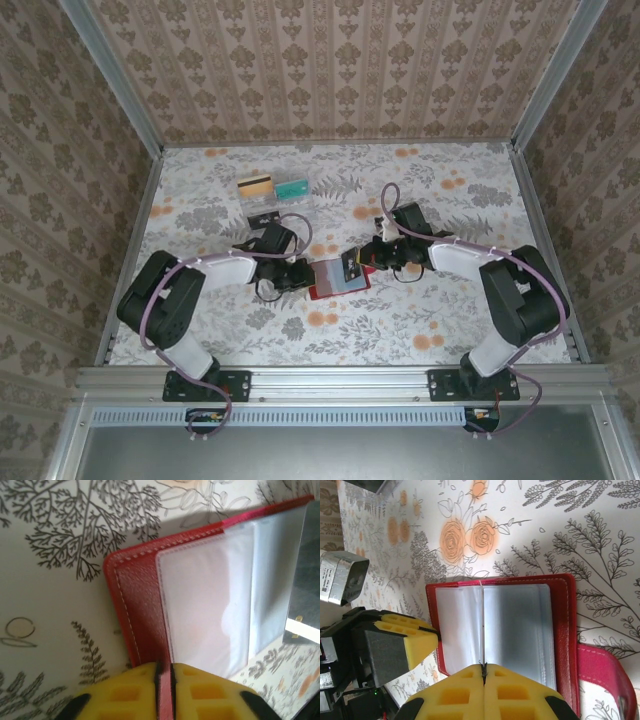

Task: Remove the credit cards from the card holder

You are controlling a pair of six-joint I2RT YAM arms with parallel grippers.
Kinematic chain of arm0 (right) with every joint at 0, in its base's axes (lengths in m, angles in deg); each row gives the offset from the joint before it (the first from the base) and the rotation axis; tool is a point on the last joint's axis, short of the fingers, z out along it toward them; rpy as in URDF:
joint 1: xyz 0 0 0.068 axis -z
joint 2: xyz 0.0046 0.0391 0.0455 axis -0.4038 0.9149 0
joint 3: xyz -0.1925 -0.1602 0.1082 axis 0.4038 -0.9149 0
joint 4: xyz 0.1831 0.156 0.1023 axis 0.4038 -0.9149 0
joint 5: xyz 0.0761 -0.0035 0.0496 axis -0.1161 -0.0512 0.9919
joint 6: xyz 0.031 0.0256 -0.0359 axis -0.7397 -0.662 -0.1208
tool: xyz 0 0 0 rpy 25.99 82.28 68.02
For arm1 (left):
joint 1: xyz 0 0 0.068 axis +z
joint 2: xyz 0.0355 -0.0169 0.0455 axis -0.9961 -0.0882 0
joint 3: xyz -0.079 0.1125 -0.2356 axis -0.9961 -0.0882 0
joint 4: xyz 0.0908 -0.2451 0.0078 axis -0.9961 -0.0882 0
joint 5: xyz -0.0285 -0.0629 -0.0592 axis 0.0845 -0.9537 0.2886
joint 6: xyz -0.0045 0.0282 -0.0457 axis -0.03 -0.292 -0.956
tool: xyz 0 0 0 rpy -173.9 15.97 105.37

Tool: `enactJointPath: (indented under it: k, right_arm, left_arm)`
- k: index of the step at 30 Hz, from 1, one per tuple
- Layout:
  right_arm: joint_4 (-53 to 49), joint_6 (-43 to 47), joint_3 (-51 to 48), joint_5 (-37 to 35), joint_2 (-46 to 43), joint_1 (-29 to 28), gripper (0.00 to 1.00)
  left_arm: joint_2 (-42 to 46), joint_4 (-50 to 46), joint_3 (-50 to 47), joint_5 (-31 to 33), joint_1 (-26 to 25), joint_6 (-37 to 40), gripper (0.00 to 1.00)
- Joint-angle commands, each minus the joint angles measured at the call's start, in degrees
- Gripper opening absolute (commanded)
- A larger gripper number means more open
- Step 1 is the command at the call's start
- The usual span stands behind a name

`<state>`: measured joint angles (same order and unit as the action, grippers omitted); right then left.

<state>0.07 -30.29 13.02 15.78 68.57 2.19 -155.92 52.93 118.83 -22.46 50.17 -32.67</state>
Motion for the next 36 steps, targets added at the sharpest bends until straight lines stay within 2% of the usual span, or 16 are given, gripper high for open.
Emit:
enactJointPath:
  k: [1,3,11,18,23,36]
  right_arm:
    - [-2.3,0.7,1.0,0.6,-3.3,0.2,0.00]
    - [-2.1,-0.1,1.7,0.5,-4.5,0.2,0.00]
    - [0.4,-4.4,5.4,0.8,-7.9,0.3,0.00]
    - [7.7,-10.4,6.6,3.5,-9.2,0.3,0.00]
    - [14.7,-14.9,5.8,6.1,-8.6,0.3,0.00]
    - [20.2,-18.7,4.9,7.6,-7.6,0.2,0.00]
  left_arm:
    - [5.3,-2.0,2.6,0.7,1.5,-1.4,0.39]
    - [7.9,-0.5,3.2,0.5,2.5,-3.3,0.53]
    - [15.4,11.5,2.4,-1.7,6.3,-11.8,0.55]
    - [14.4,28.6,-0.7,-6.3,6.7,-20.7,0.45]
    - [11.5,37.3,-1.8,-8.3,6.1,-25.5,0.42]
    - [7.8,38.9,0.2,-10.4,3.8,-26.3,0.34]
